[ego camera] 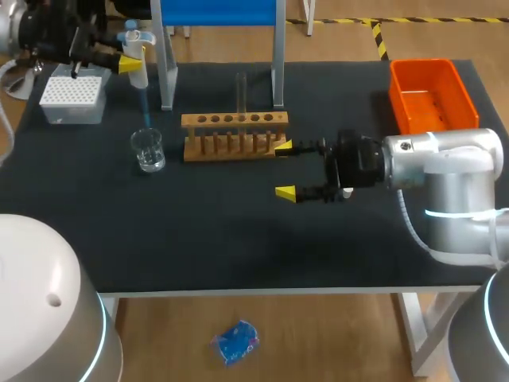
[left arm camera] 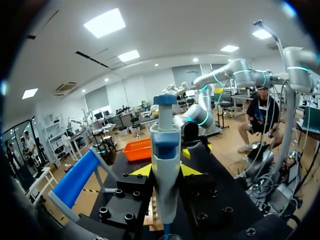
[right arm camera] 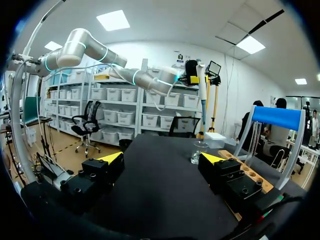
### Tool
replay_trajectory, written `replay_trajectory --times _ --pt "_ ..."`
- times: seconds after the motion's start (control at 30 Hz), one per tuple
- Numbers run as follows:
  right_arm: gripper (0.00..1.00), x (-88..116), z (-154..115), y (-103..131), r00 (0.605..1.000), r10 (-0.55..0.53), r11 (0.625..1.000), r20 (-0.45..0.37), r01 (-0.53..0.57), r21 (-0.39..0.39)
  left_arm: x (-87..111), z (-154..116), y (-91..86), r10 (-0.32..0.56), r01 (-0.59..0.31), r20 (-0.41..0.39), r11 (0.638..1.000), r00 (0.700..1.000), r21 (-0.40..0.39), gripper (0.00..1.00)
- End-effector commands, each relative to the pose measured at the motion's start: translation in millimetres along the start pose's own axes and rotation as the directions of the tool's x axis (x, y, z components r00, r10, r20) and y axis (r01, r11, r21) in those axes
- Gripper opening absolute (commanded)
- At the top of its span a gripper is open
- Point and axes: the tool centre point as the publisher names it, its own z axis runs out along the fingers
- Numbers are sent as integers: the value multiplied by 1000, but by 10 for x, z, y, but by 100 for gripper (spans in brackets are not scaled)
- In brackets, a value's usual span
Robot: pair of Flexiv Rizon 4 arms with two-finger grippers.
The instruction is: Invert the test tube, pick up the pipette, mount the tip to pipette, aspirate from beaker and dispense into the tube, eject the tip, return the pipette, and cap with the stopper.
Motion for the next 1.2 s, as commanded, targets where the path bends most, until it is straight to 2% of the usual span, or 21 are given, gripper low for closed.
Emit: replay_trajectory --times 0.03,0.4,0.9,1.2 --pt "100 8 1 1 1000 -1 1000 2 1 1 -7 -21 96 -13 13 -6 1000 1000 13 0" --pt "100 8 1 1 1000 -1 1000 2 1 1 16 58 325 -66 66 -5 997 998 26 0" --pt "100 8 1 1 1000 -1 1000 2 1 1 56 96 458 -96 96 -2 995 995 36 0" --pt "100 8 1 1 1000 -1 1000 2 1 1 51 92 453 -97 97 -3 995 995 30 0"
